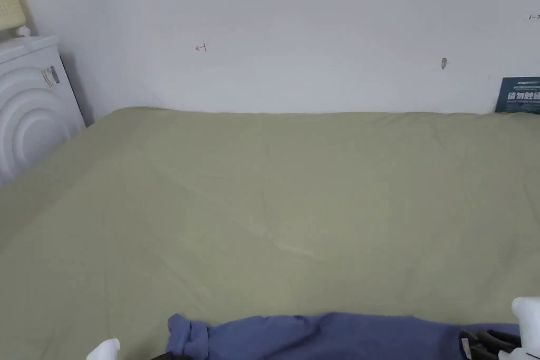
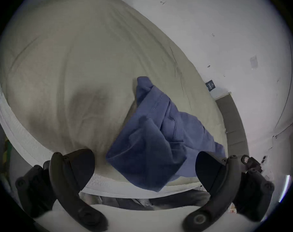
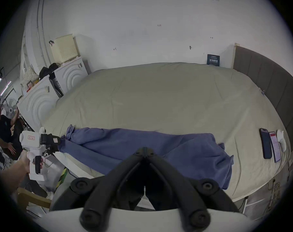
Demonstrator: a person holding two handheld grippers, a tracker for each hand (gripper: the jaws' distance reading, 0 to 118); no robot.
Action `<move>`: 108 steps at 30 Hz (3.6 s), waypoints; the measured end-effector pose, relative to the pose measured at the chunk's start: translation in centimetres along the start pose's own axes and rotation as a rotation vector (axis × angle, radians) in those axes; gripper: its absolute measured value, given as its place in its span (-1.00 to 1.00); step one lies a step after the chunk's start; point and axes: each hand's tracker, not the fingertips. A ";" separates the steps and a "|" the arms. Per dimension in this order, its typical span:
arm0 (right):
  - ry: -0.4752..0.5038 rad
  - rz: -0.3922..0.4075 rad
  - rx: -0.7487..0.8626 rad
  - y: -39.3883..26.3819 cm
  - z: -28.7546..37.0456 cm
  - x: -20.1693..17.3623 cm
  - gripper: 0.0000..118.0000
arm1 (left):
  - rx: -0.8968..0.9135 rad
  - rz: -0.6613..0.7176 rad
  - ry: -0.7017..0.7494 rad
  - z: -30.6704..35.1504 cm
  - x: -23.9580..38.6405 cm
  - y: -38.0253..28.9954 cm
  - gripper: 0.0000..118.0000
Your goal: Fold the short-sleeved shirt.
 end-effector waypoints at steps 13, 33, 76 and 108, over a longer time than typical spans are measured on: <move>-0.007 -0.018 -0.027 -1.5 0.2 0.4 -0.99 | 0.029 -0.109 0.046 3.6 2.7 0.5 -1.00; -0.034 -0.094 0.069 -0.3 4.4 3.1 -0.99 | 0.139 -0.341 -0.019 4.2 12.0 1.3 -1.00; 0.010 -0.098 0.051 -0.9 4.8 2.4 -0.99 | 0.051 -0.484 -0.180 -0.3 19.0 -2.0 -0.93; -0.016 -0.112 0.057 -1.1 5.4 5.0 -0.99 | -0.115 -0.207 -0.293 -15.6 21.4 -12.2 -1.00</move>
